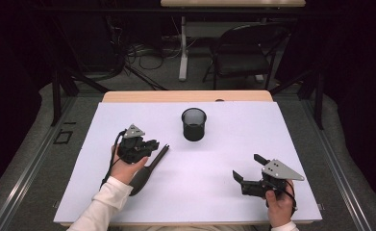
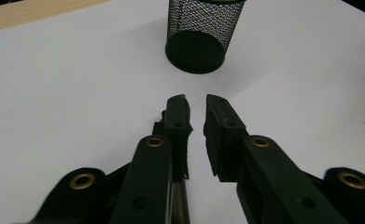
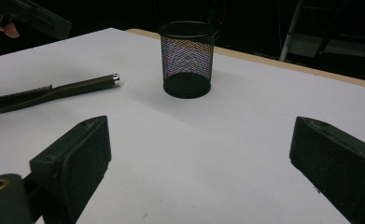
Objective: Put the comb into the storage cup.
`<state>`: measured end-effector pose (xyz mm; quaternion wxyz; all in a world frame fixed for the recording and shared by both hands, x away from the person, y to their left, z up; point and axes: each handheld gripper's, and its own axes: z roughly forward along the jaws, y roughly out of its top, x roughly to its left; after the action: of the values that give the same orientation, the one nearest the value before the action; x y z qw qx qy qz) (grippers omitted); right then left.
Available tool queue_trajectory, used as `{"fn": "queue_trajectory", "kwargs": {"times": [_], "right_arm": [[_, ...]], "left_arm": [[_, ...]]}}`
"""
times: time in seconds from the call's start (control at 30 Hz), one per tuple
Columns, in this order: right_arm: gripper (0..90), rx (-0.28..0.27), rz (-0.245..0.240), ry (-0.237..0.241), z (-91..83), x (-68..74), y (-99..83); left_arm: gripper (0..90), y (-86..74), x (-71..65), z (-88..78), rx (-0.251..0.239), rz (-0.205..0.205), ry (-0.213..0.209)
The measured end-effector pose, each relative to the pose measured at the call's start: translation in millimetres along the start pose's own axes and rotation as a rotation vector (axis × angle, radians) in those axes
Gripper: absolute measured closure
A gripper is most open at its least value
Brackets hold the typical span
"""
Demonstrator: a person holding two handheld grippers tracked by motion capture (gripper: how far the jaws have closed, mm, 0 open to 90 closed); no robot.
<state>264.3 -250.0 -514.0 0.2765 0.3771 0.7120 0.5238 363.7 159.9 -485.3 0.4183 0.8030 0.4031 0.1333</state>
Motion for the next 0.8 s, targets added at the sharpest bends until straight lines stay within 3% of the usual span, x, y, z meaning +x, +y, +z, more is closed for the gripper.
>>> {"fn": "queue_trajectory", "kwargs": {"times": [0.23, 0.57, 0.8], "right_arm": [[6.0, 0.008, -0.002, 0.000, -0.1, -0.5, -0.3], [6.4, 0.013, -0.004, 0.000, 0.6, -0.9, -1.0], [6.6, 0.016, 0.000, 0.001, 0.8, -0.8, -1.4]], "left_arm": [[89.5, -2.9, -0.3, 12.6, 0.034, -0.013, 0.009], [90.0, -4.6, -3.8, 25.8, 0.056, 0.018, 0.015], [90.0, -5.9, -2.7, 32.9, 0.068, 0.005, 0.013]]}}
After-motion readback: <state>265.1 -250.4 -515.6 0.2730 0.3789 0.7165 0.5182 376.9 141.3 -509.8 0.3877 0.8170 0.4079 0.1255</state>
